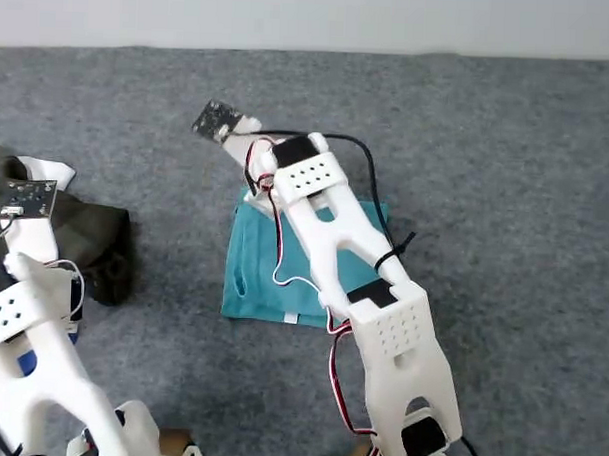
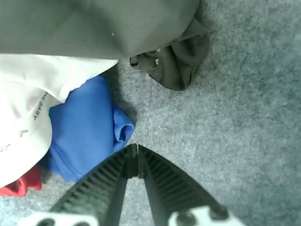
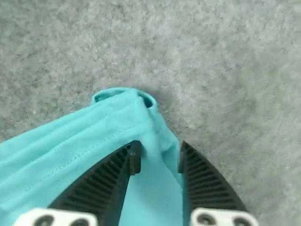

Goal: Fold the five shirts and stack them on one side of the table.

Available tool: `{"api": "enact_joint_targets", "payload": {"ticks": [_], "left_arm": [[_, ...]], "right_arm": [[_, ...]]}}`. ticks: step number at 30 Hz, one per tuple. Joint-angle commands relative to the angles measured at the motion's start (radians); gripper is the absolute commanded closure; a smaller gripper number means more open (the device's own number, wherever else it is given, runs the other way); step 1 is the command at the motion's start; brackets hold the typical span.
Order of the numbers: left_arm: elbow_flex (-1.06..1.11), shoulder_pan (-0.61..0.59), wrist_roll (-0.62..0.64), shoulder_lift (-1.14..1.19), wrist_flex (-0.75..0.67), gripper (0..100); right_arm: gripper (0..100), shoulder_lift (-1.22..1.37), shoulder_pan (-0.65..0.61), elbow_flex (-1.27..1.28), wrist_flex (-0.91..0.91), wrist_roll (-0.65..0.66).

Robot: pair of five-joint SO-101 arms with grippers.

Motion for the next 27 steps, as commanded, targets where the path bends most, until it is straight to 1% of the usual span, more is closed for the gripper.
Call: {"api": "enact_joint_targets", "payload": {"ticks": [1, 6, 13, 16, 21, 23, 27], "left_arm": [[-0.005, 0.005, 0.0, -0.031, -0.015, 99], [-0.005, 0.005, 0.0, -0.031, -0.014, 99], [-0.005, 0.005, 0.002, -0.031, -0.009, 99], [-0.005, 0.005, 0.002, -0.031, -0.009, 99], [-0.005, 0.0, 0.002, -0.032, 0.012, 99], [-0.005, 0.0, 0.002, -0.032, 0.029, 99], [-0.005, -0.002, 0.002, -0.032, 0.029, 99]], "right_arm": [[82.7, -0.05, 0.03, -0.112, 0.081, -0.018], [82.7, -0.042, 0.12, -0.147, 0.229, -0.025], [82.7, -0.025, 0.239, -0.15, 0.289, -0.025], [82.8, -0.027, 0.265, -0.15, 0.358, -0.025], [82.9, -0.073, 0.259, -0.152, 0.553, -0.034], [83.6, -0.101, 0.266, -0.147, 0.561, -0.1], [90.1, -0.15, 0.278, -0.146, 0.559, -0.276]]}}
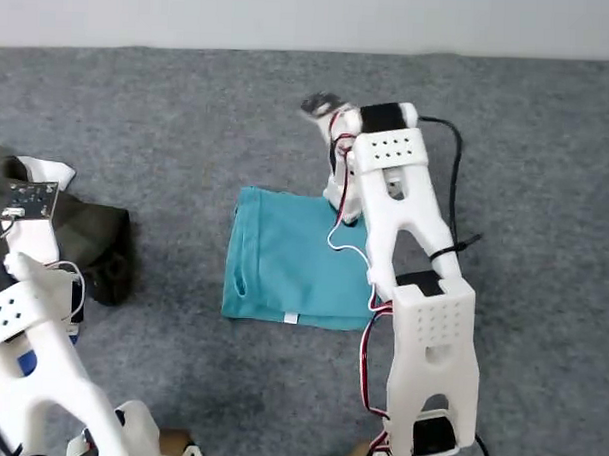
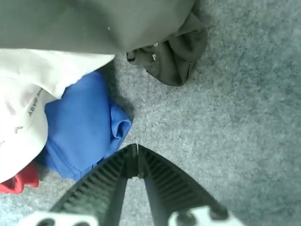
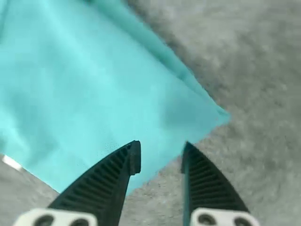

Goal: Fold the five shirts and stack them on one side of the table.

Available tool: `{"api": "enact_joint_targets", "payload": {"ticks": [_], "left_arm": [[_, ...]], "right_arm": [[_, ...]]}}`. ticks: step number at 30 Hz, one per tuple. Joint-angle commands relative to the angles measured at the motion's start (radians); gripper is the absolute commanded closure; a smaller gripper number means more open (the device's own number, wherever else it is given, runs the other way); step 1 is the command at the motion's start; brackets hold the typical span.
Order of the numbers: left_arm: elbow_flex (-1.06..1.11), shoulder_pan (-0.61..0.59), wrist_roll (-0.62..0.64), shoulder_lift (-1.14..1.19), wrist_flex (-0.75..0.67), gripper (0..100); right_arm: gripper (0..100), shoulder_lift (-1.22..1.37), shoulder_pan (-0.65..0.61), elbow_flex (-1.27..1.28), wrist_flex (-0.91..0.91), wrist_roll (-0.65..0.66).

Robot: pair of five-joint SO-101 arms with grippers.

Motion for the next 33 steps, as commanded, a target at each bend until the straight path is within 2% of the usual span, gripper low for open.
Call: {"api": "enact_joint_targets", "payload": {"ticks": [1, 5, 10, 14, 20, 28, 31, 33], "left_arm": [[-0.007, -0.002, 0.002, -0.032, 0.006, 99], [-0.03, -0.002, 0.002, -0.032, 0.011, 99], [-0.047, -0.002, -0.002, -0.029, 0.014, 99], [-0.048, -0.002, -0.003, -0.029, 0.014, 99], [-0.048, -0.002, -0.005, -0.028, 0.011, 99], [-0.048, -0.002, -0.005, -0.026, 0.008, 99], [-0.05, -0.002, -0.005, -0.028, 0.008, 99], [-0.05, -0.002, -0.005, -0.028, 0.011, 99]], "right_arm": [[91.2, -0.113, 0.005, -0.049, 0.047, -0.133], [87.8, -0.137, 0.001, -0.029, 0.048, -0.273], [67.6, -0.145, -0.012, 0.054, 0.045, -0.539], [60.7, -0.137, -0.061, 0.072, 0.042, -0.726], [60.6, -0.035, -0.11, 0.066, 0.042, -0.787], [62.6, 0.177, -0.11, 0.06, 0.013, -0.787], [67.6, 0.225, -0.105, 0.06, 0.015, -0.784], [75.3, 0.242, -0.093, 0.06, 0.019, -0.781]]}}
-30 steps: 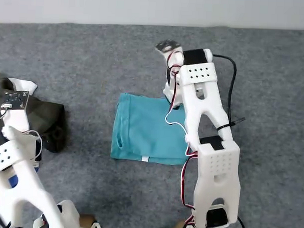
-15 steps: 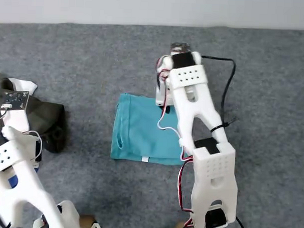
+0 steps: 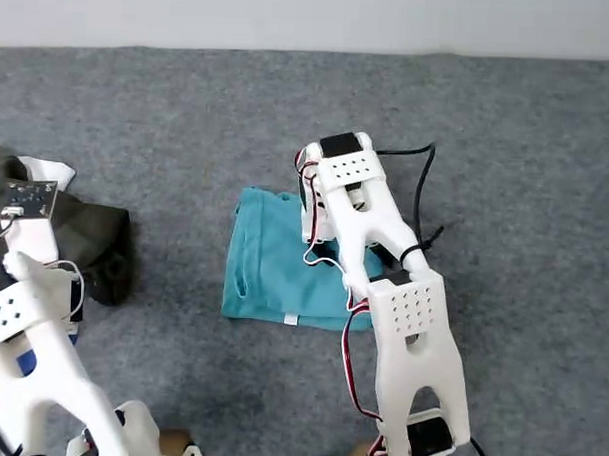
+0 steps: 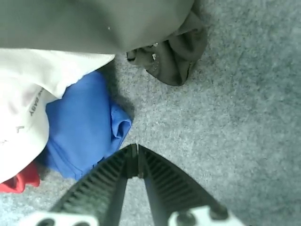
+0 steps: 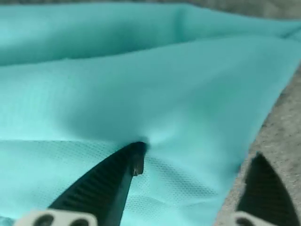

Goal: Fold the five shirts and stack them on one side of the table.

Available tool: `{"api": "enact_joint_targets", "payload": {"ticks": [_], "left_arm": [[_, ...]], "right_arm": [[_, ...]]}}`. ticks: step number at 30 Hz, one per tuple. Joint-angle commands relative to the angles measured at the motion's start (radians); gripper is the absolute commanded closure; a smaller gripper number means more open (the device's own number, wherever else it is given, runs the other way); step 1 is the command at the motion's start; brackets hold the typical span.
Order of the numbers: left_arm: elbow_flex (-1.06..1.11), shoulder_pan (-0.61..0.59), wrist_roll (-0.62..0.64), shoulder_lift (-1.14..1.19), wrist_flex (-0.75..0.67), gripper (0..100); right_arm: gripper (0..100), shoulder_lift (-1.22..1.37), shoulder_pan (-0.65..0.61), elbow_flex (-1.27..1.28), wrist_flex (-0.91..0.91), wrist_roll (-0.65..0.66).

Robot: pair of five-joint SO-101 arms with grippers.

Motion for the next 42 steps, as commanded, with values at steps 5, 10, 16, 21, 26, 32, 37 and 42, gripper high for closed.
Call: {"api": "enact_joint_targets", "payload": {"ticks": [5, 10, 16, 21, 26, 32, 37, 42], "left_arm": [[-0.039, -0.002, -0.003, -0.026, 0.006, 99], [-0.038, -0.002, -0.003, -0.026, 0.006, 99], [-0.035, -0.002, -0.002, -0.026, 0.006, 99], [-0.035, -0.002, -0.002, -0.026, 0.006, 99], [-0.033, -0.002, -0.002, -0.026, 0.006, 99], [-0.031, -0.002, -0.002, -0.029, 0.009, 99], [-0.031, -0.002, -0.003, -0.029, 0.023, 99], [-0.033, -0.002, -0.005, -0.031, 0.029, 99]], "right_arm": [[99.5, 0.024, 0.042, -0.002, 0.021, 0.164], [98.8, 0.015, 0.122, -0.002, 0.041, 0.181], [99.0, -0.09, 0.26, 0.002, 0.041, 0.273], [99.0, -0.205, 0.387, 0.0, 0.036, 0.523], [99.0, -0.262, 0.486, -0.002, -0.01, 0.825], [99.0, -0.262, 0.575, -0.002, -0.202, 1.195], [99.0, -0.263, 0.57, -0.002, -0.337, 1.433], [99.0, -0.26, 0.53, 0.005, -0.447, 1.55]]}}
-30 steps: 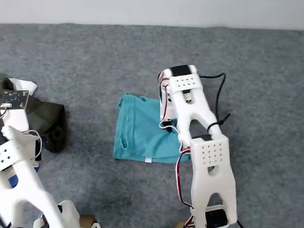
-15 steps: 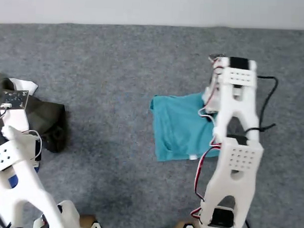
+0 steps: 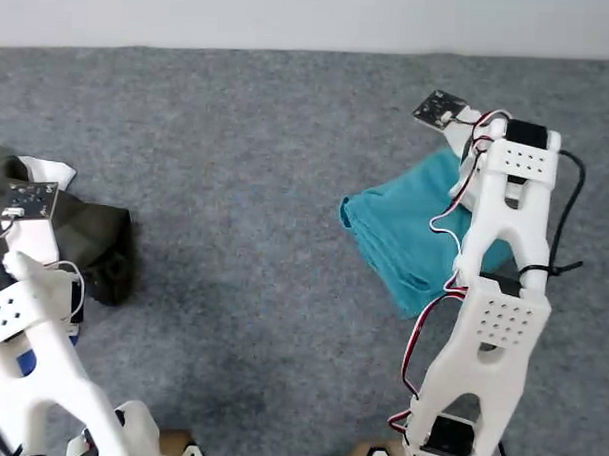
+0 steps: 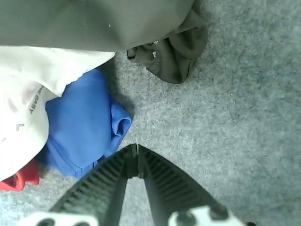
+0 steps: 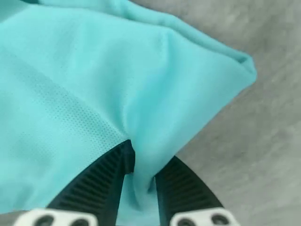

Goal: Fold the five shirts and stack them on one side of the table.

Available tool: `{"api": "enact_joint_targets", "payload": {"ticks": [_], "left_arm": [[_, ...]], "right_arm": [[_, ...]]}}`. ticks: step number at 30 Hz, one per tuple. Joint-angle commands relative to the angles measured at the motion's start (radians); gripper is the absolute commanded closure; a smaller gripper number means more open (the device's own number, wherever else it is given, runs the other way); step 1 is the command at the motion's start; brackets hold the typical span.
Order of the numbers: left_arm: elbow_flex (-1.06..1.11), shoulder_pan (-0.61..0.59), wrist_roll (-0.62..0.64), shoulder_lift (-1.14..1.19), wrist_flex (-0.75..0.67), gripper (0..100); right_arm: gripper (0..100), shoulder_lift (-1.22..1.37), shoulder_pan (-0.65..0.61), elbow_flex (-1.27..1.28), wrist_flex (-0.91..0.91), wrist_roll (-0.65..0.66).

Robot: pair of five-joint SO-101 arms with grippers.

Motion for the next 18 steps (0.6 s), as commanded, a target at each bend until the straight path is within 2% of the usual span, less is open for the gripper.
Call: {"api": "enact_joint_targets", "payload": {"ticks": [1, 5, 8, 13, 18], "left_arm": [[-0.033, 0.0, -0.005, -0.031, 0.012, 99], [-0.033, 0.0, -0.005, -0.031, 0.012, 99], [-0.033, 0.0, -0.005, -0.031, 0.012, 99], [-0.033, 0.0, -0.005, -0.028, 0.012, 99], [-0.033, 0.0, -0.005, -0.026, 0.012, 99]], "right_arm": [[99.0, -0.082, -0.033, -0.011, -0.081, 0.055], [97.3, -0.058, -0.038, -0.011, -0.134, 0.055], [86.6, -0.056, -0.028, -0.015, -0.13, 0.014], [72.0, -0.087, -0.013, -0.066, -0.13, -0.319], [71.9, -0.16, -0.016, -0.071, -0.059, -0.559]]}}
